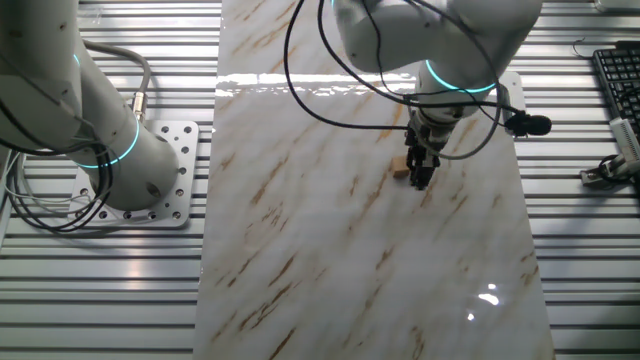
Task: Pick up the small block on the left and move it to the right
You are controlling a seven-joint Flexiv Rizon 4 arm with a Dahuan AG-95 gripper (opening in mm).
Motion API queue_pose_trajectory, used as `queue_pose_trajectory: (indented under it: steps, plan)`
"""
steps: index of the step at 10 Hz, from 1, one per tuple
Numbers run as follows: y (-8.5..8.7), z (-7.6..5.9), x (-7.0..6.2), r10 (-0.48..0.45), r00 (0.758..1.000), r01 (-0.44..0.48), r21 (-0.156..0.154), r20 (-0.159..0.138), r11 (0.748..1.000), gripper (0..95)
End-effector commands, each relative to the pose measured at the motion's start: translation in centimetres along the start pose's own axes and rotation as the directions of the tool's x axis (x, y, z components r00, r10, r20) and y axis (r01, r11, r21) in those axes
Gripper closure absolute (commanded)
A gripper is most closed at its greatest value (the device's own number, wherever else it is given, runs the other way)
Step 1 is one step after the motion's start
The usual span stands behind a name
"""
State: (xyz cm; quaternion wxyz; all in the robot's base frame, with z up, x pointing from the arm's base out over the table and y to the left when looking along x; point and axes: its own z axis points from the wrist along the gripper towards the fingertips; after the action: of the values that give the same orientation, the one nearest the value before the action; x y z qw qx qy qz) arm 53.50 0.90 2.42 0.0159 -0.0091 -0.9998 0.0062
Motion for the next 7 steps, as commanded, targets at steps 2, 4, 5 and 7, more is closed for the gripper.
queue_pose_trajectory:
  steps: [2,4,5,7]
  plan:
    - [-0.7,-1.3,0.0,-0.037,0.999,0.037,0.018,-0.006,0.999,76.0]
    - [-1.3,-2.5,-0.1,-0.074,0.997,0.074,0.010,-0.010,0.997,95.0]
    - [-1.6,-3.0,-0.5,-0.090,0.996,0.090,0.009,-0.018,0.996,95.0]
    - [-1.9,-3.7,-1.4,-0.106,0.993,0.107,0.000,-0.049,0.994,95.0]
